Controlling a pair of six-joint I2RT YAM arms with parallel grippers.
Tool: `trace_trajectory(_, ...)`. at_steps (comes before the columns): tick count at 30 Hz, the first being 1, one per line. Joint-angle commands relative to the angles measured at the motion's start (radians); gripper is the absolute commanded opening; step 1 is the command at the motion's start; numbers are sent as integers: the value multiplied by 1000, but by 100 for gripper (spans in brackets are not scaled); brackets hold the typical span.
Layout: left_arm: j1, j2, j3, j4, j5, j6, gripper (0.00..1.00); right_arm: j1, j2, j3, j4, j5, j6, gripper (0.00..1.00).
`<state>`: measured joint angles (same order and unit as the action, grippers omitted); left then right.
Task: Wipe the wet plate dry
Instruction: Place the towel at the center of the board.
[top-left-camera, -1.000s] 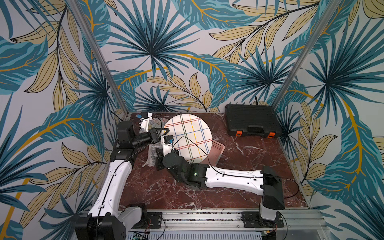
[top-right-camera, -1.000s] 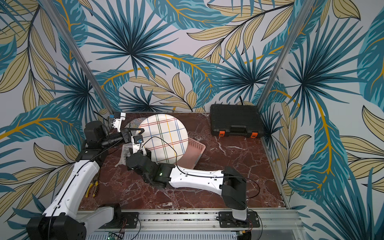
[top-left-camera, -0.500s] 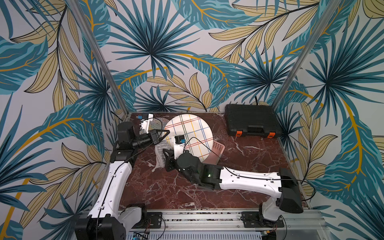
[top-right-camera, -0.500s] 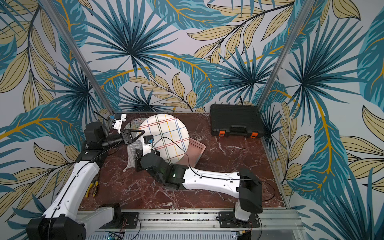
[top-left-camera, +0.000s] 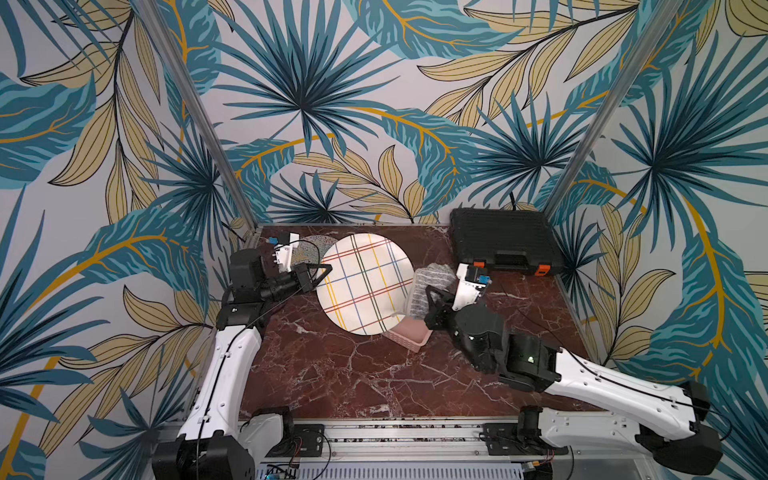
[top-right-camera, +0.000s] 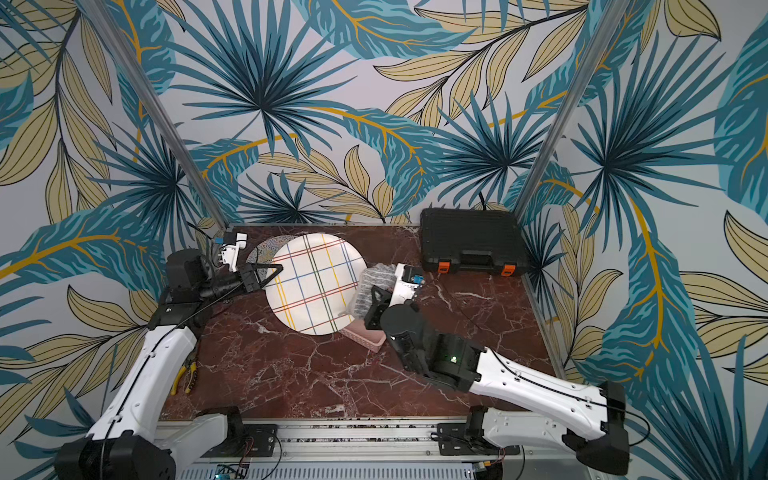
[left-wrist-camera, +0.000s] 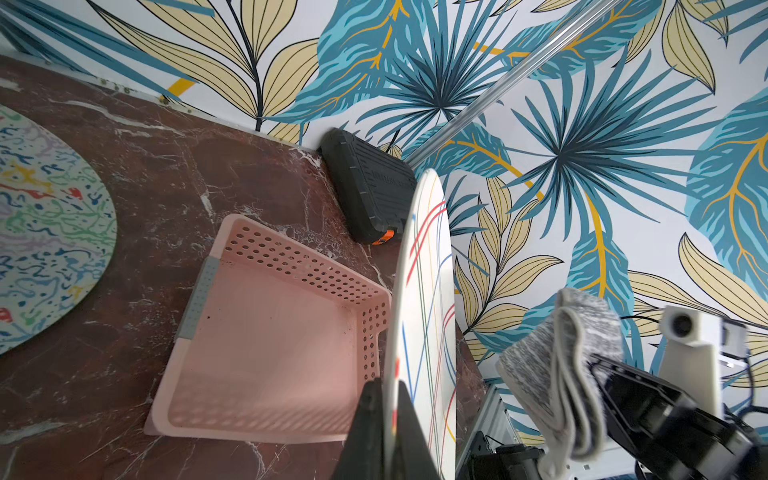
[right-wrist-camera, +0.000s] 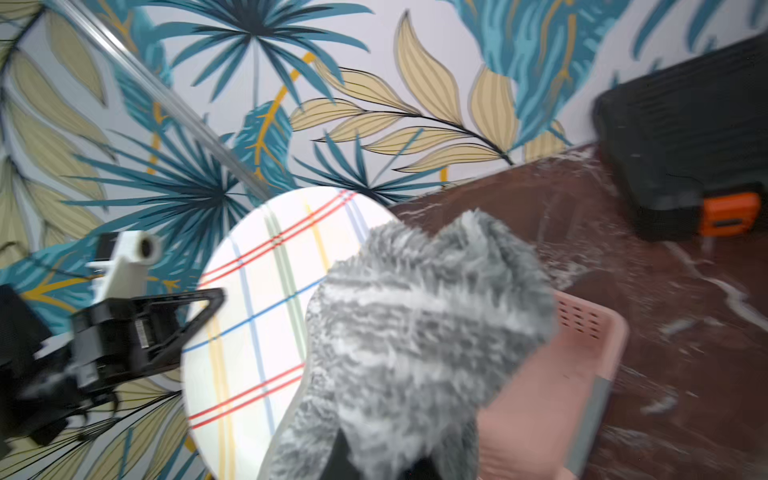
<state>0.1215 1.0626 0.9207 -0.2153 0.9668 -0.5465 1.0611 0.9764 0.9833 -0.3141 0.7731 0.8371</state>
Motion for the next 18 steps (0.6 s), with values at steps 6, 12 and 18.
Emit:
trace_trajectory(6,21,-46,22,-38,-54,64,0,-318,-324,-227,-566,11,247,0)
trace_trajectory(12,32,-51,37,-108,-162,119,0,-479,-202,-306,-540,-201,223,0)
trace_trajectory(18,48,-48,63,-155,-230,151,0,-566,43,-315,-409,-320,167,27)
